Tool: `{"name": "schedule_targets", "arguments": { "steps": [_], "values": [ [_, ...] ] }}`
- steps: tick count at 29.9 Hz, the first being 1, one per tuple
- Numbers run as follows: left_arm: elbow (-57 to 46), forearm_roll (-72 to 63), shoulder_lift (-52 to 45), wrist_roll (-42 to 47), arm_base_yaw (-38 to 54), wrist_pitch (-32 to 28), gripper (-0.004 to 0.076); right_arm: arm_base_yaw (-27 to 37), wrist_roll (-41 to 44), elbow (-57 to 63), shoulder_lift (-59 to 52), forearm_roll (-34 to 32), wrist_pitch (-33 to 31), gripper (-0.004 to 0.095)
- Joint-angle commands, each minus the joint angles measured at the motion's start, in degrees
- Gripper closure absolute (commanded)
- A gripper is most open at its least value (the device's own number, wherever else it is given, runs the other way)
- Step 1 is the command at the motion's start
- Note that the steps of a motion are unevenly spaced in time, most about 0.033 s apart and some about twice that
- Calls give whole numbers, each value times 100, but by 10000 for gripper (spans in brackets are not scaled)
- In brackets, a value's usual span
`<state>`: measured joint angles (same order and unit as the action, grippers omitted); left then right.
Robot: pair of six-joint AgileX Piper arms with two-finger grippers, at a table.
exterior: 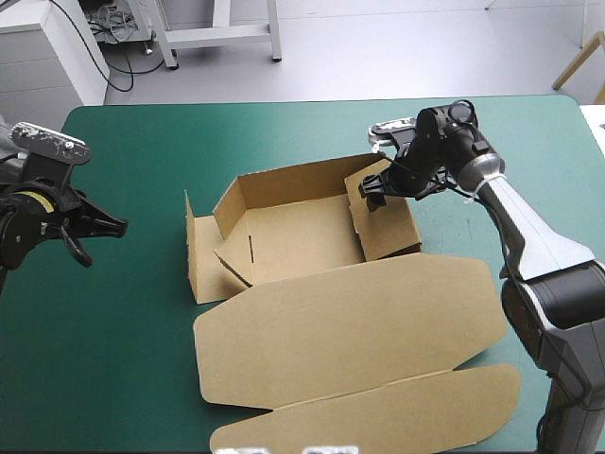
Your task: Fold the box
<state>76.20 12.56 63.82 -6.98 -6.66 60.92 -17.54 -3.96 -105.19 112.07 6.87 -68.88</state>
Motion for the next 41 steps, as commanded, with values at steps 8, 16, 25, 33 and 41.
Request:
{"name": "schedule_targets", "arguments": {
  "steps": [8,16,25,33,41],
  "values": [
    [148,23,-135,58,-4,-234,734,6,-84,-143,30,101,98,152],
    [148,23,-135,58,-4,-234,734,6,-70,-143,30,101,98,854],
    [148,106,-135,134,-4,-234,734,18,-155,-171,20,26,56,927],
    [148,607,-135,611,-4,-121,734,401,-676,-224,-492,453,-11,927],
    [148,643,-135,634,130,-28,724,964,-1349,-224,-1543,1019,-11,928]
  ]
}}
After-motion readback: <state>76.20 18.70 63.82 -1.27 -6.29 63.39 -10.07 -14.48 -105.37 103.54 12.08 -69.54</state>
